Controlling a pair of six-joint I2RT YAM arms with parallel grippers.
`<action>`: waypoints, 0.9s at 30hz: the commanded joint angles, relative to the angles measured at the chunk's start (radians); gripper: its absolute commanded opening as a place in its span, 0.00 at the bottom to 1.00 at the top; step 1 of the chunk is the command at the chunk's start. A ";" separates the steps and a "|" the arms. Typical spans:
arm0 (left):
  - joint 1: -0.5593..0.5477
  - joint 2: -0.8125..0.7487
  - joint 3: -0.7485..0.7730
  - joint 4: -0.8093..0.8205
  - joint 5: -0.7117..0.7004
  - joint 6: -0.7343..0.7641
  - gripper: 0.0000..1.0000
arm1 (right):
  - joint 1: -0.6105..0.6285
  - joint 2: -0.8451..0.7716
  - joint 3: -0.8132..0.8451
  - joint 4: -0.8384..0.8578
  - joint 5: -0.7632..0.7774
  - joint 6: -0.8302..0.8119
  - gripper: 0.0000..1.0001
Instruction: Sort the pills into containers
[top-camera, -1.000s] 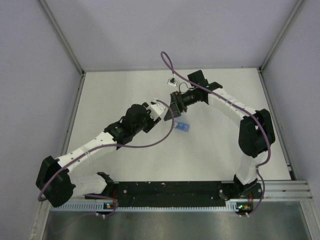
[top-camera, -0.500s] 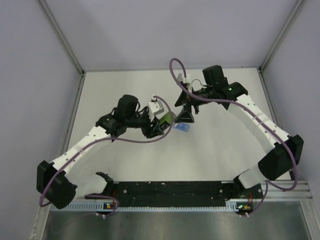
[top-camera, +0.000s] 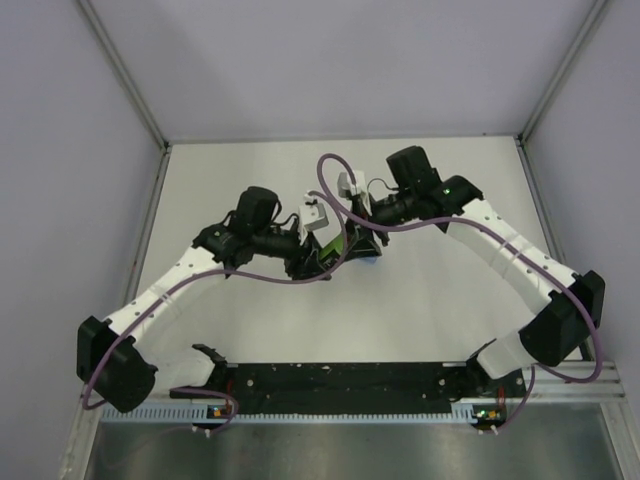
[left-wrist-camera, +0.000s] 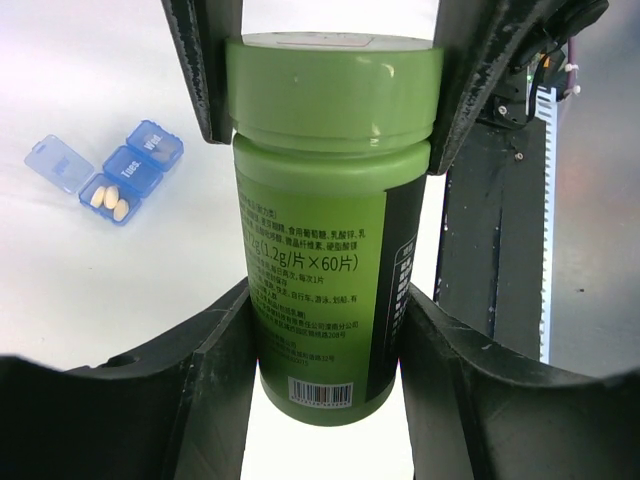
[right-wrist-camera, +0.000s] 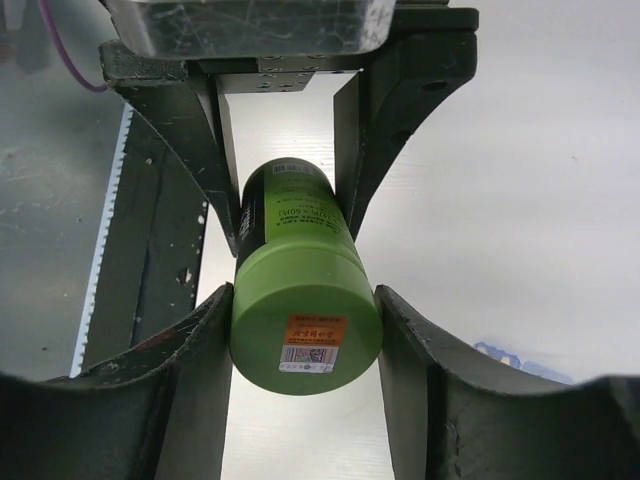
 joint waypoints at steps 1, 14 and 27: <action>0.002 -0.021 0.010 0.059 0.002 -0.010 0.00 | 0.006 0.009 0.008 0.015 -0.038 0.009 0.42; -0.038 -0.086 -0.082 0.235 -0.493 0.026 0.00 | 0.000 0.218 0.107 0.061 -0.047 0.318 0.09; -0.173 -0.060 -0.204 0.450 -1.092 0.157 0.00 | -0.056 0.597 0.304 0.116 -0.281 0.715 0.22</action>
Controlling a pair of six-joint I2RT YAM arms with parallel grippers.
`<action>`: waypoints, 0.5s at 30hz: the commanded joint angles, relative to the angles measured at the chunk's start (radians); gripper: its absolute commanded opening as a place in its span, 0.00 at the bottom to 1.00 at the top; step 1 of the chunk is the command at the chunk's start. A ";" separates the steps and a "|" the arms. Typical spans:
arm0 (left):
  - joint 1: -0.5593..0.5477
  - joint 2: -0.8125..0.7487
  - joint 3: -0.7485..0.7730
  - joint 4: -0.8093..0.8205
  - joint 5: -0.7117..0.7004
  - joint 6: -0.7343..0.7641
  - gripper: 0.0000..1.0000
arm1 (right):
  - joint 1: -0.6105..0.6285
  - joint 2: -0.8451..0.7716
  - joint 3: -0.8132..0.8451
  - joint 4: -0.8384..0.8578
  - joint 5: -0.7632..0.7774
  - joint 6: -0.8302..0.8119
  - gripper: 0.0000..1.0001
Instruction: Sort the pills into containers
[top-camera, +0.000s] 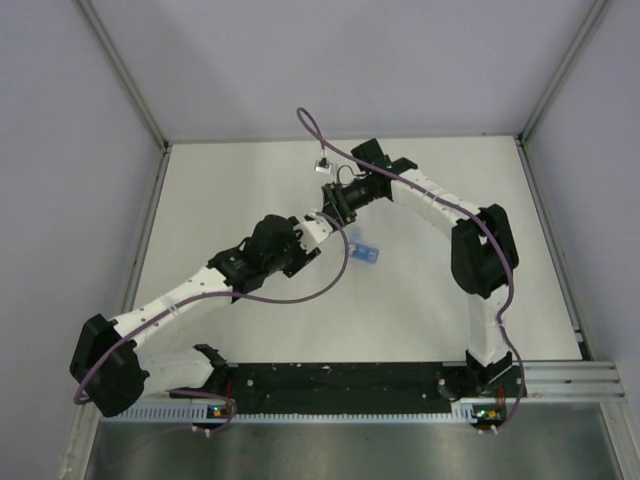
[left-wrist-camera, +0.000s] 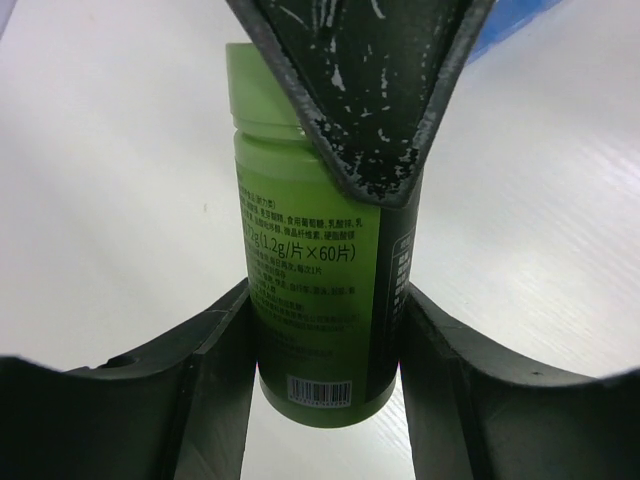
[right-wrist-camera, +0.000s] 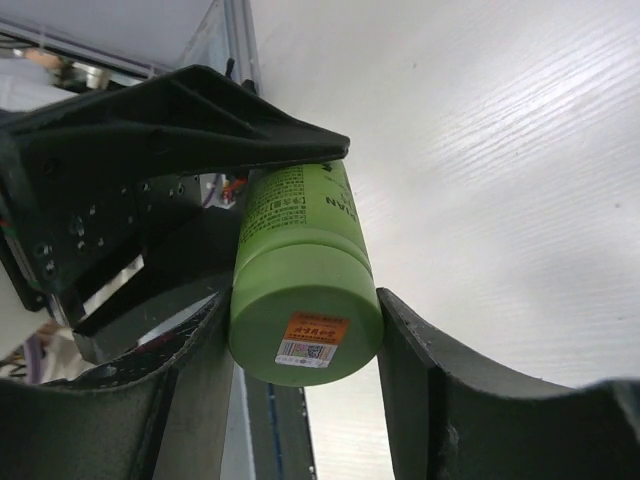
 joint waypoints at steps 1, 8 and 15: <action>-0.052 0.000 -0.012 0.261 -0.235 0.087 0.00 | 0.004 0.078 0.038 0.029 -0.139 0.168 0.24; -0.061 0.004 -0.004 0.250 -0.218 0.091 0.00 | -0.007 0.016 0.017 0.037 -0.154 0.133 0.53; -0.034 -0.005 0.045 0.174 -0.094 0.019 0.00 | -0.080 -0.121 -0.061 0.038 -0.118 0.049 0.82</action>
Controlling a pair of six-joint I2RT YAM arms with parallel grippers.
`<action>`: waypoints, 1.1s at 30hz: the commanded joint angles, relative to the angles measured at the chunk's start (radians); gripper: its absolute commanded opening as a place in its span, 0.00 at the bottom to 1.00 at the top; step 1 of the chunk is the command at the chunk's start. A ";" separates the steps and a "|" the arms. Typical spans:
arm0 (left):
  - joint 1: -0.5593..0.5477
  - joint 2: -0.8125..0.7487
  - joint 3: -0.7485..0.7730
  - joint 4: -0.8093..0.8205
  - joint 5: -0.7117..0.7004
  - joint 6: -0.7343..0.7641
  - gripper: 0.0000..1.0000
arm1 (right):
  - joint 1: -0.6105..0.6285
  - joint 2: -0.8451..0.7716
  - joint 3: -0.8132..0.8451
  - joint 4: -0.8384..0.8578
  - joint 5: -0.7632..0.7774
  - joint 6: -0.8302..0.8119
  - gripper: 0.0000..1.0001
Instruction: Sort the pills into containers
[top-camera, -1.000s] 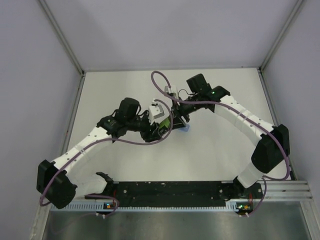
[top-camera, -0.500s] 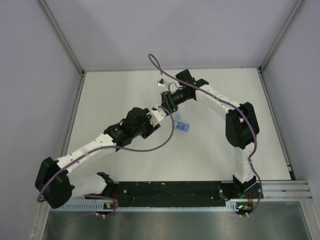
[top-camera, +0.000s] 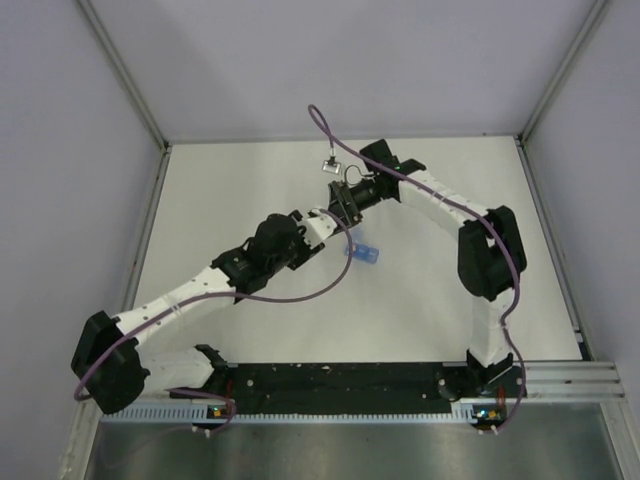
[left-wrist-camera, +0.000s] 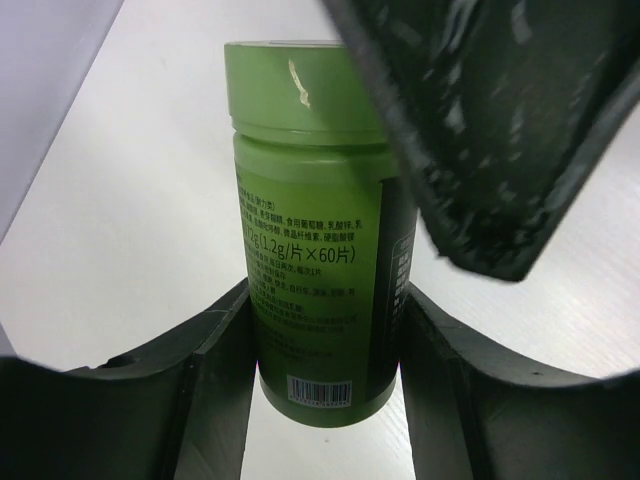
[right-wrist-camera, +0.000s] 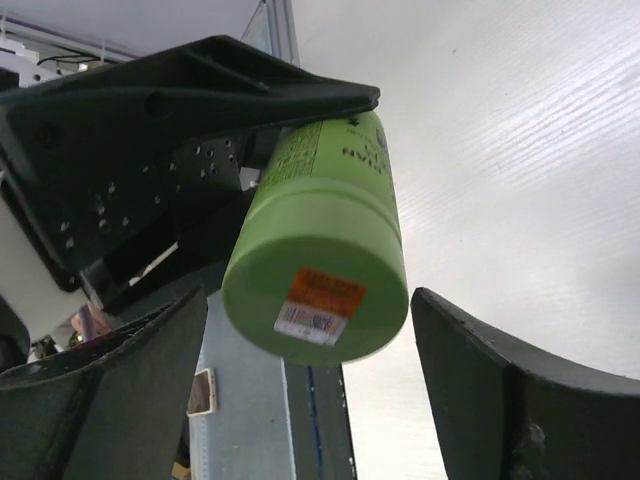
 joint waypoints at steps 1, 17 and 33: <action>0.025 -0.029 0.073 0.053 0.097 -0.055 0.00 | -0.058 -0.173 -0.047 0.001 0.008 -0.078 0.83; 0.194 -0.006 0.234 -0.190 0.873 -0.191 0.00 | -0.028 -0.597 -0.216 0.027 0.295 -0.496 0.97; 0.197 0.008 0.269 -0.279 1.078 -0.174 0.00 | 0.081 -0.620 -0.258 -0.014 0.300 -0.635 0.65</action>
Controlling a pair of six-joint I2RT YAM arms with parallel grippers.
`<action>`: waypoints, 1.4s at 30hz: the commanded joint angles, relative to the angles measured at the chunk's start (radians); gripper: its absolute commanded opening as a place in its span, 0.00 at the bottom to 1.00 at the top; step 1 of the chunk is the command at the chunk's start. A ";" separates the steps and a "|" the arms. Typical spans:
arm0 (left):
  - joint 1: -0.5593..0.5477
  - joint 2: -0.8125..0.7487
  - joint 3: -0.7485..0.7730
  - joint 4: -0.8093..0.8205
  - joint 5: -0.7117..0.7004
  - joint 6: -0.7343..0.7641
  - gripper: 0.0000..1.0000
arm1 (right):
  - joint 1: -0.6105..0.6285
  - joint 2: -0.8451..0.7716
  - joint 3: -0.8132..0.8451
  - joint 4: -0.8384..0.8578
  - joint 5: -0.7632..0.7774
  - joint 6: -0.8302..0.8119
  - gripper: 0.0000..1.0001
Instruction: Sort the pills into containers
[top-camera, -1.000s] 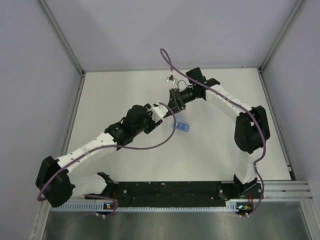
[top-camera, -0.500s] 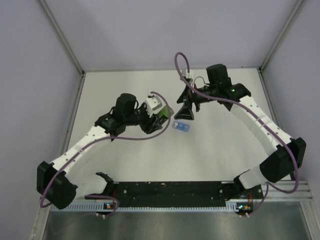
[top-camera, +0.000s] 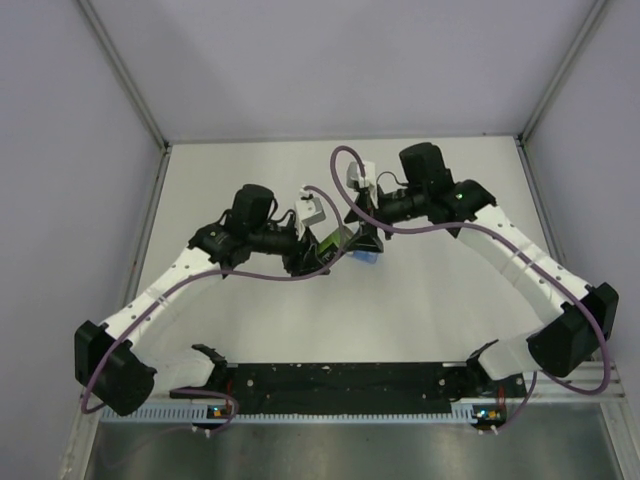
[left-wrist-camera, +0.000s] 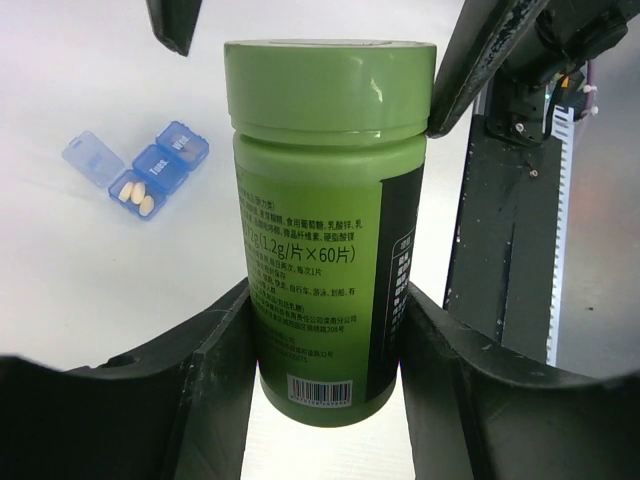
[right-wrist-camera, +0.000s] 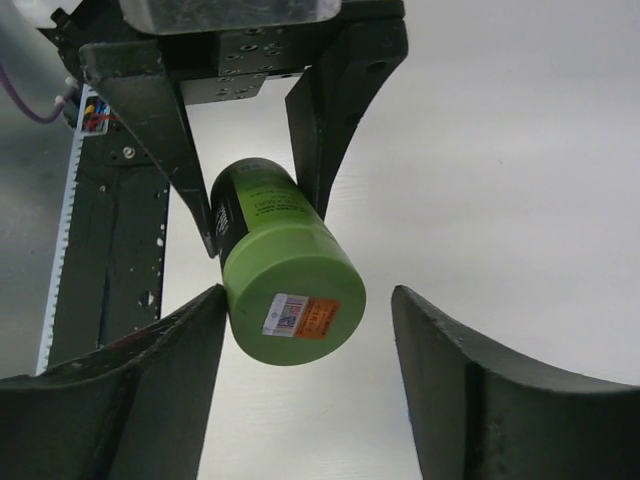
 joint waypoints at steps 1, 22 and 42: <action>0.004 -0.010 0.037 0.009 0.078 0.008 0.00 | 0.021 0.004 0.018 -0.013 -0.047 -0.063 0.61; -0.052 -0.084 -0.076 0.222 -0.559 0.061 0.00 | 0.021 0.347 0.202 -0.019 -0.094 0.394 0.00; -0.109 -0.091 -0.182 0.322 -0.795 0.117 0.00 | 0.004 0.388 0.165 0.086 -0.217 0.528 0.47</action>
